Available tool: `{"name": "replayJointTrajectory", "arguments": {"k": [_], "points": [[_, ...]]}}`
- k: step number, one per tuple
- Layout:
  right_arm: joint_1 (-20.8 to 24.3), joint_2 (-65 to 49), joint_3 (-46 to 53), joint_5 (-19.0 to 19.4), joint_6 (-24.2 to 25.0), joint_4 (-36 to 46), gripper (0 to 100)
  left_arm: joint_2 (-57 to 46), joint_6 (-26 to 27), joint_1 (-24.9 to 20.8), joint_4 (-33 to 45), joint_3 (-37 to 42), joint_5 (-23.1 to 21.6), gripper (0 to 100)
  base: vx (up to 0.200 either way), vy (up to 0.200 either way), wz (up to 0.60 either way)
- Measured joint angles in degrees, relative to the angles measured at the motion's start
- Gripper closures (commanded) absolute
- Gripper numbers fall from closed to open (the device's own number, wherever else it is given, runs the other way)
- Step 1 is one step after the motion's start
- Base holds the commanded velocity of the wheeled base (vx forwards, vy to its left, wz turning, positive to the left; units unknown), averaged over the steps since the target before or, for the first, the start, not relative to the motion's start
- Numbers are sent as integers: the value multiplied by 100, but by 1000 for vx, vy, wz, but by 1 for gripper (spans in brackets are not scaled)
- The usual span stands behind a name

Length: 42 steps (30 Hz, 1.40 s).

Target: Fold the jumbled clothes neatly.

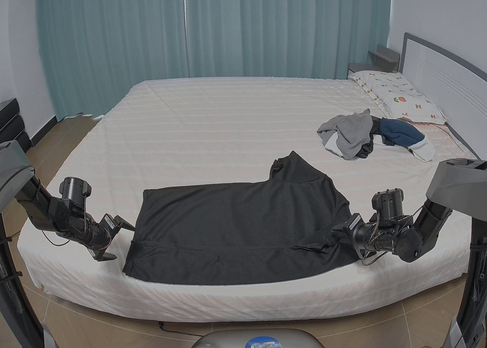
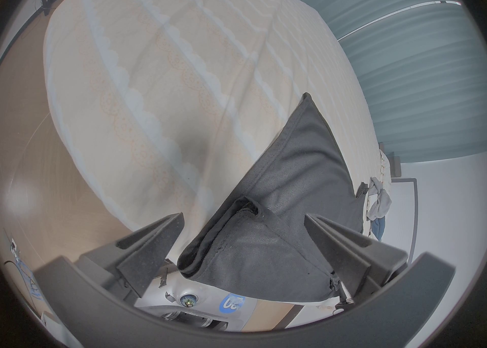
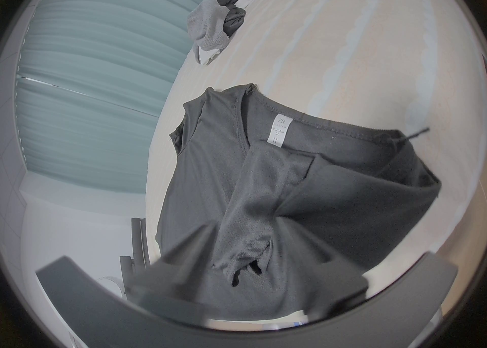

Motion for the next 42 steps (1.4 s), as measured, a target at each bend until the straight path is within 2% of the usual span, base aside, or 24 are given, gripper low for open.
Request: {"name": "replayJointTrajectory", "arguments": {"k": [20, 21, 37, 42], "points": [[-127, -315, 571, 1, -235, 9, 100, 0, 0, 0, -1, 6, 2, 0, 0, 0, 0], [-130, -336, 550, 11, -238, 2, 0, 0, 0, 0, -1, 6, 0, 0, 0, 0, 0], [-17, 141, -250, -11, -219, -24, 0, 0, 1, 0, 0, 17, 0, 0, 0, 0, 0], [-39, 240, -289, -95, -213, -277, 0, 0, 6, 0, 0, 17, 2, 0, 0, 0, 0]]}}
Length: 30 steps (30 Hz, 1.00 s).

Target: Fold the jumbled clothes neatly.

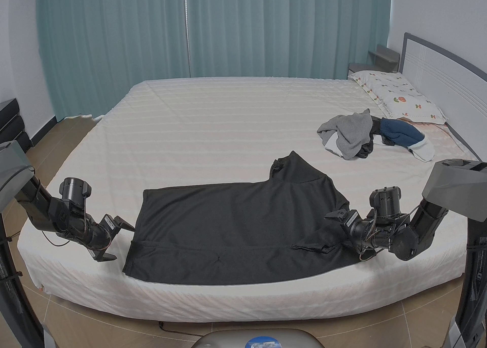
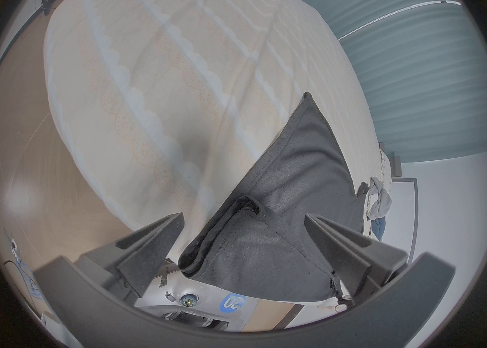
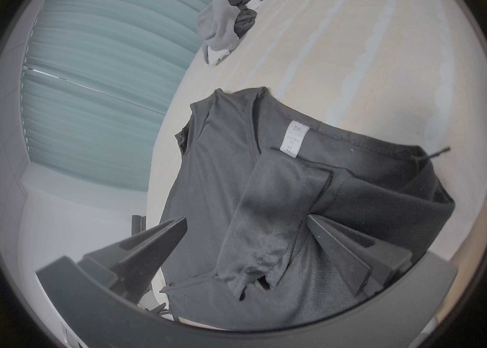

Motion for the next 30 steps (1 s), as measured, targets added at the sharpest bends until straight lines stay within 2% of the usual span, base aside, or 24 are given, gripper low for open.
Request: {"name": "replayJointTrajectory", "arguments": {"k": [20, 30], "points": [[35, -614, 190, -85, -39, -13, 0, 0, 2, 0, -11, 17, 0, 0, 0, 0, 0], [163, -162, 69, -73, -20, -115, 0, 0, 9, 0, -9, 17, -2, 0, 0, 0, 0]]}}
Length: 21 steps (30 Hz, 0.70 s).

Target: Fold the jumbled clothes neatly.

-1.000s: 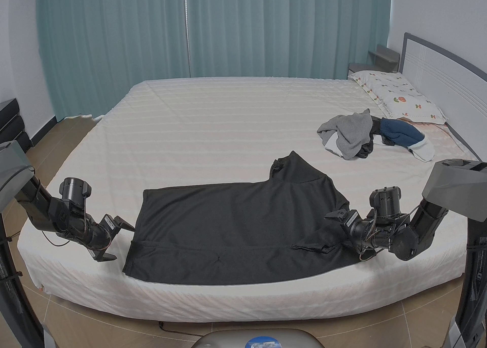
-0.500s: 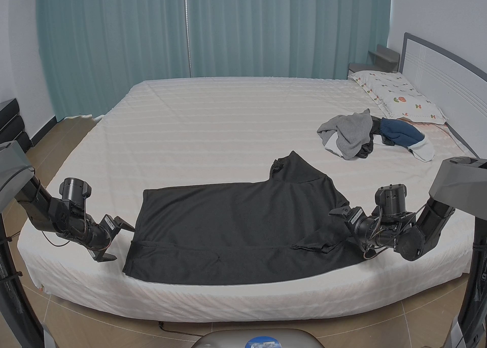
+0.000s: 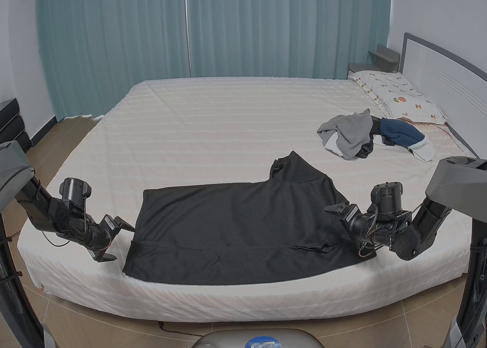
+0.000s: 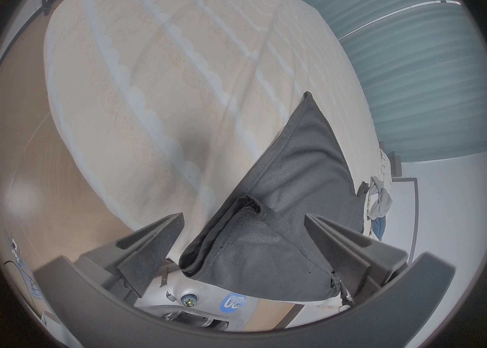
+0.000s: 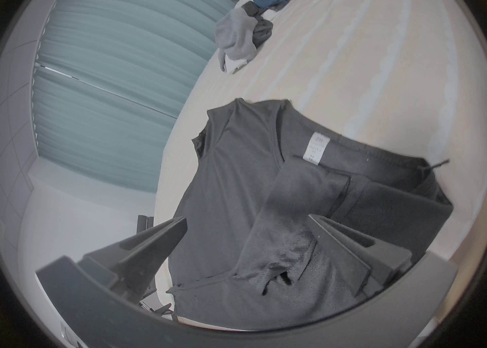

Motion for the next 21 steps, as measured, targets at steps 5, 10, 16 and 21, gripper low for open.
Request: {"name": "replayJointTrajectory", "arguments": {"k": [5, 10, 16, 21], "points": [[33, 223, 5, -22, -5, -74, 0, 0, 0, 0, -2, 5, 0, 0, 0, 0, 0], [18, 306, 35, -34, -5, -85, 0, 0, 2, 0, 0, 5, 0, 0, 0, 0, 0], [20, 380, -33, -184, -2, -85, 0, 0, 2, 0, -2, 9, 4, 0, 0, 0, 0], [16, 421, -59, -302, -11, -85, 0, 0, 2, 0, -2, 5, 6, 0, 0, 0, 0]]}}
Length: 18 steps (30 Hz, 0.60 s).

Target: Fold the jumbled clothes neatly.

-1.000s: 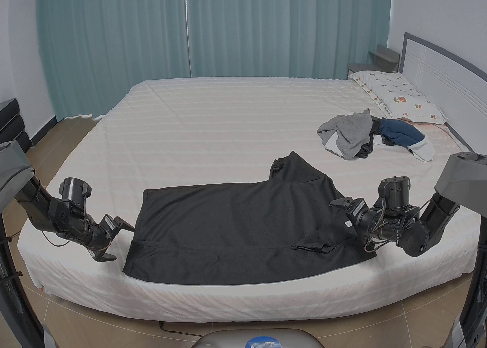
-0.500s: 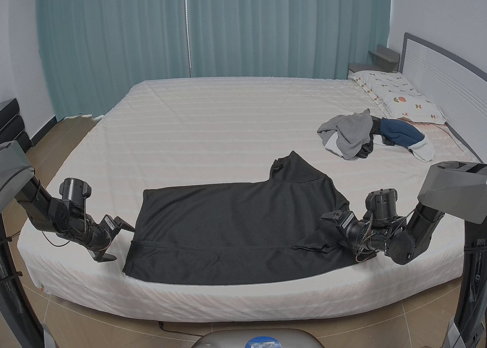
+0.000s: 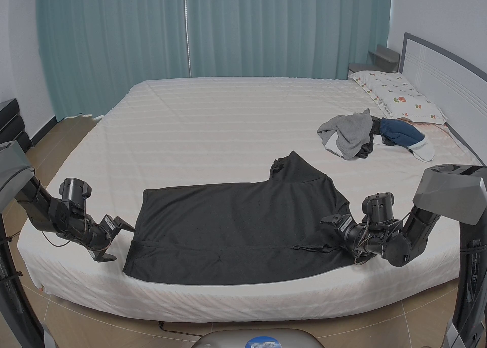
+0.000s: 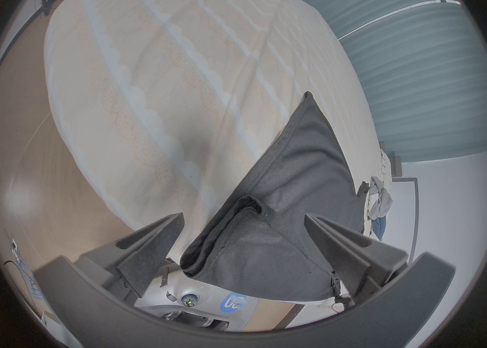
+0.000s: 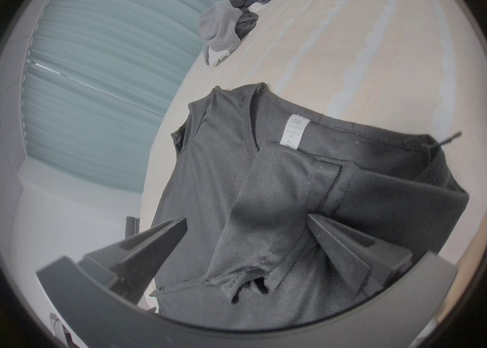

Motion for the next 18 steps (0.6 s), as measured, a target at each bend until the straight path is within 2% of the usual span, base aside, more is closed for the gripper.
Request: {"name": "replayJointTrajectory", "arguments": {"k": [5, 9, 18], "points": [[-99, -143, 78, 11, -5, 20, 0, 0, 0, 0, 0, -2, -4, 0, 0, 0, 0], [-347, -338, 149, 61, -41, 33, 0, 0, 0, 0, 0, -2, -4, 0, 0, 0, 0], [-813, -495, 177, 794, -928, 52, 0, 0, 0, -2, 0, 0, -2, 0, 0, 0, 0]]}}
